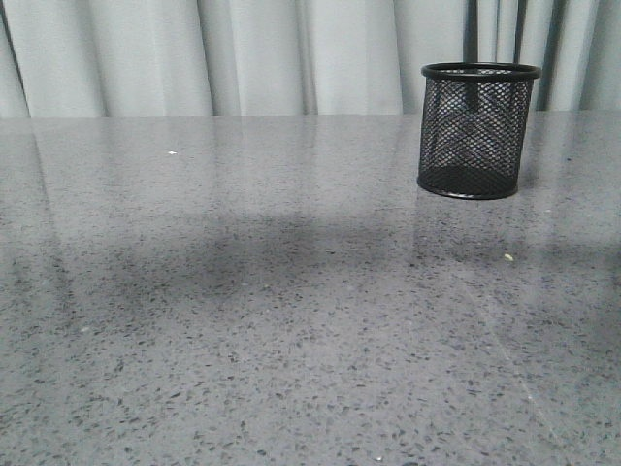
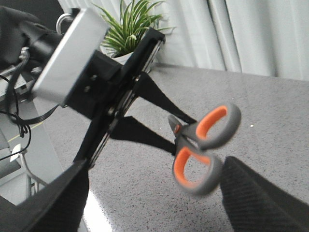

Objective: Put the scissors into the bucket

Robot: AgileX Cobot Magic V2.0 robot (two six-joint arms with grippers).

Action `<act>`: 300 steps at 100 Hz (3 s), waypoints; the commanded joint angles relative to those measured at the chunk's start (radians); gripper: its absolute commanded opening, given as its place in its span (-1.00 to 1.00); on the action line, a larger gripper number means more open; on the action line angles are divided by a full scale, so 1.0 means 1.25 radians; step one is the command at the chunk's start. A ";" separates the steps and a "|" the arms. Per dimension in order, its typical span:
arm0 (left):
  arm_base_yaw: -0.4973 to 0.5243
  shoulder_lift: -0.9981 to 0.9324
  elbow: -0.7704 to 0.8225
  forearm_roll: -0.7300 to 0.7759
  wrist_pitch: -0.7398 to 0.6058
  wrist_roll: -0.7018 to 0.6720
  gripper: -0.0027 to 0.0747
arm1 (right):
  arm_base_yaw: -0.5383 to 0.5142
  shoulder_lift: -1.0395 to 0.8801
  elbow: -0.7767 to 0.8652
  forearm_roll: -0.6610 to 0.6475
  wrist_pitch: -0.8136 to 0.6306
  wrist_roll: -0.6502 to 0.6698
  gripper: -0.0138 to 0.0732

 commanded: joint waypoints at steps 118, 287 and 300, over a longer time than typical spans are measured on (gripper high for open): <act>-0.062 -0.084 -0.021 -0.026 -0.113 -0.008 -0.66 | 0.003 0.272 -0.110 0.099 0.070 -0.014 -0.83; -0.062 -0.495 0.056 -0.014 0.057 -0.388 -0.98 | -0.164 0.673 -0.732 -0.848 0.389 0.595 -0.71; -0.062 -0.495 0.080 -0.016 0.054 -0.388 -0.98 | -0.164 0.673 -0.734 -0.848 0.377 0.595 -0.24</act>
